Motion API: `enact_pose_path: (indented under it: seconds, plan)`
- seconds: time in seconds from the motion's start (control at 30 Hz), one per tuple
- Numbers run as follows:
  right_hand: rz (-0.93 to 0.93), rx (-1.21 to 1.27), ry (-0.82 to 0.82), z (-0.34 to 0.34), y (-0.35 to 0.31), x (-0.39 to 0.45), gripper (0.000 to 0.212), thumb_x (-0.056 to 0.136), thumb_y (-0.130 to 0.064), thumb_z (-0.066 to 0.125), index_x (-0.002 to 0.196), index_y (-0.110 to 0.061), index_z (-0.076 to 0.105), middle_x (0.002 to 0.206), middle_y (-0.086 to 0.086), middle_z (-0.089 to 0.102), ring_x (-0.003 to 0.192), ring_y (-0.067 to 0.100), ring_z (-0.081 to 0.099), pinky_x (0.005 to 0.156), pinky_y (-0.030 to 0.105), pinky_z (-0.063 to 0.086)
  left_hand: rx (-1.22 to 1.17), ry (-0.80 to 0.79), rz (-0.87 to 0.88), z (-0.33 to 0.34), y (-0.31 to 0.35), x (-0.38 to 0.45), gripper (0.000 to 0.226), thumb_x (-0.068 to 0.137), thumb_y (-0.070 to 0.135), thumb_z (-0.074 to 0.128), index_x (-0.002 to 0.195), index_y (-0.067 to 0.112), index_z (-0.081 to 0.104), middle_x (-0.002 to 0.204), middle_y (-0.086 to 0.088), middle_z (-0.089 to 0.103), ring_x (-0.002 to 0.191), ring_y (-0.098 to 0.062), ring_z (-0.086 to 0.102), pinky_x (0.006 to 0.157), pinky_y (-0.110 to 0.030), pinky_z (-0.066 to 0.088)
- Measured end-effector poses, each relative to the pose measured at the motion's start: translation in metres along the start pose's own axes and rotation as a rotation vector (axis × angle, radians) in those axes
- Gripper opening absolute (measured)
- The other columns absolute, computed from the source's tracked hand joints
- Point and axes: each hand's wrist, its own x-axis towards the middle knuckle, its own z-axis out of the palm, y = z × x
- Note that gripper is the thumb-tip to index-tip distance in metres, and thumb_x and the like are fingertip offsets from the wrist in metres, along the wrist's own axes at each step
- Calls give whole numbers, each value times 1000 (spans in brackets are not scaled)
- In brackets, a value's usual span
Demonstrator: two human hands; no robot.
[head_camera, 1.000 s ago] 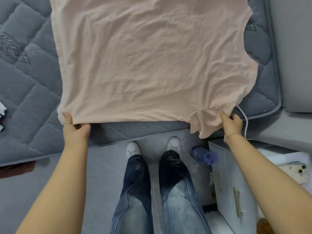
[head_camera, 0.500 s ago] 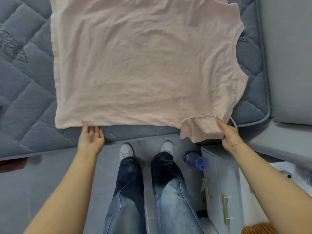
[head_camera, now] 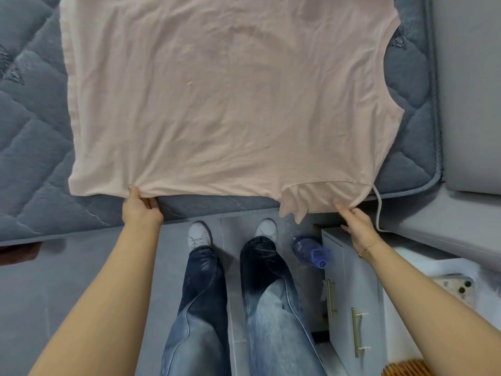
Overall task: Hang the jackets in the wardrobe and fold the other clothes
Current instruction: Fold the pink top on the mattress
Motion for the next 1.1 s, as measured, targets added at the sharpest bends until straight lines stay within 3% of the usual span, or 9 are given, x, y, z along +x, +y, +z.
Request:
enact_pose_path:
  seconds: [0.2,0.3,0.47,0.67,0.8,0.9,0.93,1.0,1.1]
  plan:
    - [-139,157,230,16,-3,-22,9,82,-23,76,84,-22,68,84,-8,69,67,-1,65,53,12,49,75,-15,73,-1,5,-6,32,102,14,52,133,10,54,117,-3,65,85,-11,64,65,-17,55]
    - [-146,348,243,18,-19,-46,7,84,-23,75,90,-21,70,84,-11,73,70,-1,68,57,15,52,121,61,248,4,12,-21,27,96,4,56,122,13,56,109,-2,66,96,-19,65,72,-23,58]
    - [-212,452,157,15,-99,-60,17,89,-17,69,107,-17,69,99,0,72,87,16,67,70,29,56,-14,108,315,39,42,-46,65,88,-3,59,144,22,35,125,-7,62,95,-20,68,68,-25,59]
    - [-173,531,3,49,-226,-29,8,92,-18,65,99,-15,67,87,3,72,72,17,69,52,31,56,-5,115,316,106,80,-32,77,84,-2,63,146,17,21,125,-14,60,69,-15,65,53,-21,54]
    - [-158,603,-122,89,-277,9,25,99,-9,52,124,-6,56,101,11,66,87,23,66,73,34,60,28,40,197,142,92,-6,66,89,-4,59,145,7,25,126,-16,60,72,-15,62,55,-22,56]
    - [-164,529,-182,110,-288,29,26,101,-17,48,127,-14,50,102,3,62,88,15,63,75,25,54,164,-162,79,146,93,9,63,96,9,57,151,13,25,128,-6,58,90,-14,63,69,-23,57]
    - [-155,481,-193,114,-285,33,29,102,-22,47,130,-18,48,110,1,61,97,15,62,84,26,50,256,-235,79,142,92,12,59,98,12,55,150,17,27,128,-4,57,94,-13,63,74,-23,56]
    - [-143,432,-135,120,-271,34,39,102,-24,45,140,-18,43,132,5,53,122,18,53,107,30,41,487,-301,226,126,92,17,48,97,10,55,139,22,36,118,3,56,94,-7,60,74,-18,52]
    - [-244,334,54,134,-230,10,32,99,-7,49,131,-11,52,115,7,64,103,14,65,95,27,50,783,-145,613,81,101,29,49,91,12,65,136,17,46,123,1,53,89,0,55,78,-16,51]
